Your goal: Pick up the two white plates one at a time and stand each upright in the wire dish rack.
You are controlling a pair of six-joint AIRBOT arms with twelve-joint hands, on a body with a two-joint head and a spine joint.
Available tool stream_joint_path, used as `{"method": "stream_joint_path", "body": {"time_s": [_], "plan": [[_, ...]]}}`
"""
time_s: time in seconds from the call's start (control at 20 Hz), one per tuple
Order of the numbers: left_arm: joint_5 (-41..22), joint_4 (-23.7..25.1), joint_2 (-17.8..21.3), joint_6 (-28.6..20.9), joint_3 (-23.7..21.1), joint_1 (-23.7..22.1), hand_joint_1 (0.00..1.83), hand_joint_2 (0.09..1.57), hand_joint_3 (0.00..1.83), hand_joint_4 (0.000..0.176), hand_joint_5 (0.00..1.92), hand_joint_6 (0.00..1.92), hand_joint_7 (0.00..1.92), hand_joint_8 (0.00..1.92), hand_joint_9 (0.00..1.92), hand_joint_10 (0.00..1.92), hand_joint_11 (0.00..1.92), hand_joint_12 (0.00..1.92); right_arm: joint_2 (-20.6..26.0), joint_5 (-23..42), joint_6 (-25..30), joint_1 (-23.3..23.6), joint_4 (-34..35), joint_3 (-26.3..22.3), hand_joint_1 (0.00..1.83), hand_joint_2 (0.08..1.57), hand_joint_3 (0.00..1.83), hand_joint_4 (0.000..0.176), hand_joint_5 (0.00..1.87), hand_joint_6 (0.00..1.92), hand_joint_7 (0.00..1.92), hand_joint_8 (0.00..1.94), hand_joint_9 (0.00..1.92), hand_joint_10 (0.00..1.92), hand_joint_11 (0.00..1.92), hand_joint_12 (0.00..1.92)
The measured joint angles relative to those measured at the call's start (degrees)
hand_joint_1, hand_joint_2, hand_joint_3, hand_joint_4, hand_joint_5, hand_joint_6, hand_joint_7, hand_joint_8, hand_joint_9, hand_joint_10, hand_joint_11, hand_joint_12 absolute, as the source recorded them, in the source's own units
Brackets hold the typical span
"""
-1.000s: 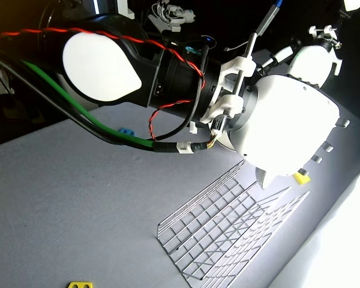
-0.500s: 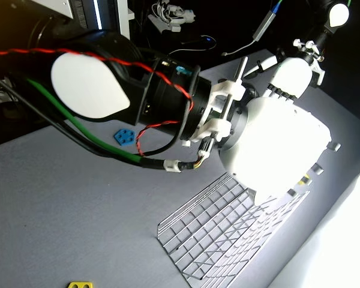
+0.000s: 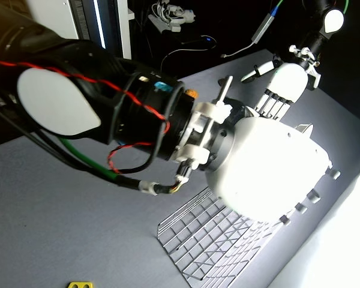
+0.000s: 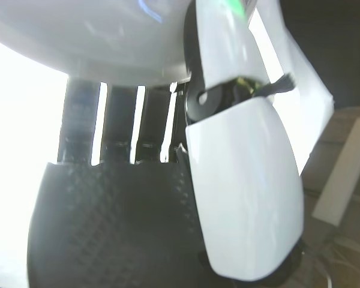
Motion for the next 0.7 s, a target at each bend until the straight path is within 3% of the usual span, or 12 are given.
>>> {"method": "stream_joint_path", "body": {"time_s": [0.35,0.7], "plan": [[0.1,-0.2,0.0,0.0,0.0,0.0,0.00,1.01,0.00,0.000,0.06,0.00,0.02,0.00,0.00,0.00,0.00,0.00,0.8,-0.8,1.9,-1.7,0.3,1.8,1.39,1.08,0.00,0.000,0.99,0.95,1.08,0.75,1.00,1.07,0.87,1.11],[0.1,-0.4,0.0,0.0,0.0,0.1,0.00,1.01,0.00,0.000,0.06,0.00,0.02,0.00,0.00,0.00,0.00,0.00,1.7,0.4,2.4,-4.6,0.4,3.1,1.38,1.09,0.00,0.000,0.95,1.02,1.03,0.83,0.98,1.09,0.82,1.13]]}}
